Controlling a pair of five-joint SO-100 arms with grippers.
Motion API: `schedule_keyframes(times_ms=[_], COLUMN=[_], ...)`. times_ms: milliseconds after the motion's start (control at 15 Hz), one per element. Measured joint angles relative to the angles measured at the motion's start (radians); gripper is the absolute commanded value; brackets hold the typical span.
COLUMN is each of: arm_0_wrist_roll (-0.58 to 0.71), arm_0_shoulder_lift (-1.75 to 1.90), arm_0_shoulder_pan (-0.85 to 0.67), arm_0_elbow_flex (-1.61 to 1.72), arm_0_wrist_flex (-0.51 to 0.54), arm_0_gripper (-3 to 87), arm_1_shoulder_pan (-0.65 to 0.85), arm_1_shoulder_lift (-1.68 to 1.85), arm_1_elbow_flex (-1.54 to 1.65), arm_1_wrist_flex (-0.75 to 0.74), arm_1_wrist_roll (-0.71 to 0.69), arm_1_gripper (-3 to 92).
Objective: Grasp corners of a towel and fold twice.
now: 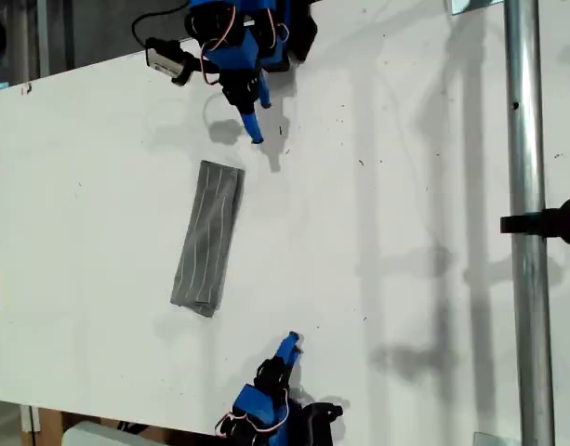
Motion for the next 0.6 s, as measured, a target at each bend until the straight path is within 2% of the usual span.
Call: schedule_keyframes(times_ms=[267,467,600], arm_0_wrist_roll=[0.0,-0.006,-0.006], arm_0_shoulder_lift=[0.052,0.052,0.052], arm_0_shoulder_pan=[-0.015,-0.02,-0.02], arm_0_elbow_flex=[0.011,0.011,0.011], arm_0_wrist_flex=[0.021,0.021,0.021], arm_0_gripper=[14.1,14.1,12.9], arm_1_shoulder_pan=[0.282,0.403,0.437], arm_1_shoulder_lift=[-0.379,-0.719,-1.006], arm_1_elbow_flex=[-0.106,-0.179,-0.31], arm_1_wrist_flex=[-0.267,-0.499,-0.591], arm_1_wrist_roll=[-0.239,-0.284,-0.284], arm_1_gripper=[37.7,39.0,39.9])
